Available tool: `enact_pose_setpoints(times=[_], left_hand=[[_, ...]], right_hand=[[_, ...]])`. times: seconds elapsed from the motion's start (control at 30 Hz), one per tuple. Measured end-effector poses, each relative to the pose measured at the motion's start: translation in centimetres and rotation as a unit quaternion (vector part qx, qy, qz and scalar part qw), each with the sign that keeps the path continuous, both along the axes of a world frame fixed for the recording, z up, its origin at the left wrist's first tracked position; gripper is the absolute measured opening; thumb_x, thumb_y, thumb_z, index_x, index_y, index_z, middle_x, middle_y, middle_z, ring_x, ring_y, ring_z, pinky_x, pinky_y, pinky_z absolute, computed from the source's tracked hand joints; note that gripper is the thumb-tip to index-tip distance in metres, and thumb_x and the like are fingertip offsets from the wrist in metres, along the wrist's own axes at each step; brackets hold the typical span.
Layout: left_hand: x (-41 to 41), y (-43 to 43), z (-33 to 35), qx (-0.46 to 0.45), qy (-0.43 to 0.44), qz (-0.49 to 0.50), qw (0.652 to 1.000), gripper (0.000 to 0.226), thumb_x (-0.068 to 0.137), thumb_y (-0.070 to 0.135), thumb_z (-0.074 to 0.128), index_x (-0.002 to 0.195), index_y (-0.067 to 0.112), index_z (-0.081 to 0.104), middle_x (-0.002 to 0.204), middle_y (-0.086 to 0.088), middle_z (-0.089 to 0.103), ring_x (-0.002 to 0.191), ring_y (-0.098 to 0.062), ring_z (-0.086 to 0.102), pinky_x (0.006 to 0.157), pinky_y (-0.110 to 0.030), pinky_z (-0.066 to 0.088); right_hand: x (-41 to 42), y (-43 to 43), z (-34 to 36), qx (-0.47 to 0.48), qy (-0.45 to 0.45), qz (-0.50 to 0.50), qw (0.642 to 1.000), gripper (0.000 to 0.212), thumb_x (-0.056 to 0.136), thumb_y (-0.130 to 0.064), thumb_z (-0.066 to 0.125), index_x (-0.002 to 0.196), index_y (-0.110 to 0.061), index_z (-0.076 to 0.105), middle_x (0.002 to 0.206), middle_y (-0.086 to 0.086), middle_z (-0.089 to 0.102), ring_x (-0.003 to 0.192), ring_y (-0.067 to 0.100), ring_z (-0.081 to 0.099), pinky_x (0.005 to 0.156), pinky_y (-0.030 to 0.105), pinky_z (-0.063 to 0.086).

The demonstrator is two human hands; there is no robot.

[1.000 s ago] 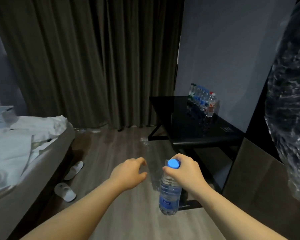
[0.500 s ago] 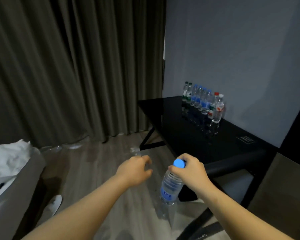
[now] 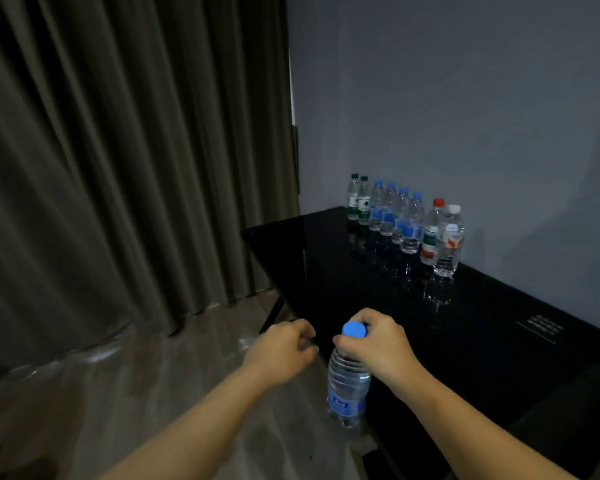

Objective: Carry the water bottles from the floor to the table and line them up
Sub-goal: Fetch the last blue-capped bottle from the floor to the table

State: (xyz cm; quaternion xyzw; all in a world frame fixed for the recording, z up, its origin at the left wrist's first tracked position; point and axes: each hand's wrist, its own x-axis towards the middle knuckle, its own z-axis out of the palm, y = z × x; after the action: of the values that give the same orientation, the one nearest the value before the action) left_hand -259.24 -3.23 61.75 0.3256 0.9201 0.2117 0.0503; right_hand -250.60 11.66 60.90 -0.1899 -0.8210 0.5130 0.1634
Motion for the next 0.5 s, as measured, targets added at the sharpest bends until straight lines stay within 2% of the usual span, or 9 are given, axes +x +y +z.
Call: enact_pose_setpoints(times=[0.13, 0.37, 0.5], left_hand=[[-7.1, 4.9, 0.1, -0.001, -0.002, -0.017, 1.0, 0.031, 0.086, 0.031, 0.057, 0.115, 0.021, 0.057, 0.108, -0.001, 0.065, 0.097, -0.017, 0.061, 0.087, -0.03, 0.049], [-17.1, 13.2, -1.7, 0.001, -0.025, -0.091, 0.995, 0.031, 0.087, 0.033, 0.056, 0.116, 0.023, 0.055, 0.11, 0.001, 0.061, 0.096, -0.015, 0.06, 0.086, -0.032, 0.051], [-23.1, 18.0, -3.1, 0.001, -0.039, -0.157, 0.987, 0.03, 0.087, 0.035, 0.056, 0.115, 0.025, 0.056, 0.109, 0.003, 0.06, 0.084, -0.009, 0.056, 0.079, -0.028, 0.051]], right_hand=[[-6.7, 4.3, 0.1, -0.004, 0.003, -0.022, 1.0, 0.019, 0.067, -0.026, 0.075, 0.071, -0.024, 0.057, 0.069, -0.008, 0.063, 0.063, 0.003, 0.06, 0.051, 0.016, 0.043], [-15.5, 11.5, -1.7, -0.01, -0.026, -0.103, 0.994, 0.02, 0.068, -0.028, 0.075, 0.075, -0.022, 0.057, 0.076, -0.005, 0.063, 0.069, 0.007, 0.06, 0.053, 0.02, 0.045], [-19.6, 15.3, -3.1, -0.021, -0.045, -0.16, 0.986, 0.021, 0.069, -0.028, 0.075, 0.074, -0.025, 0.055, 0.078, -0.006, 0.061, 0.069, 0.006, 0.058, 0.051, 0.018, 0.042]])
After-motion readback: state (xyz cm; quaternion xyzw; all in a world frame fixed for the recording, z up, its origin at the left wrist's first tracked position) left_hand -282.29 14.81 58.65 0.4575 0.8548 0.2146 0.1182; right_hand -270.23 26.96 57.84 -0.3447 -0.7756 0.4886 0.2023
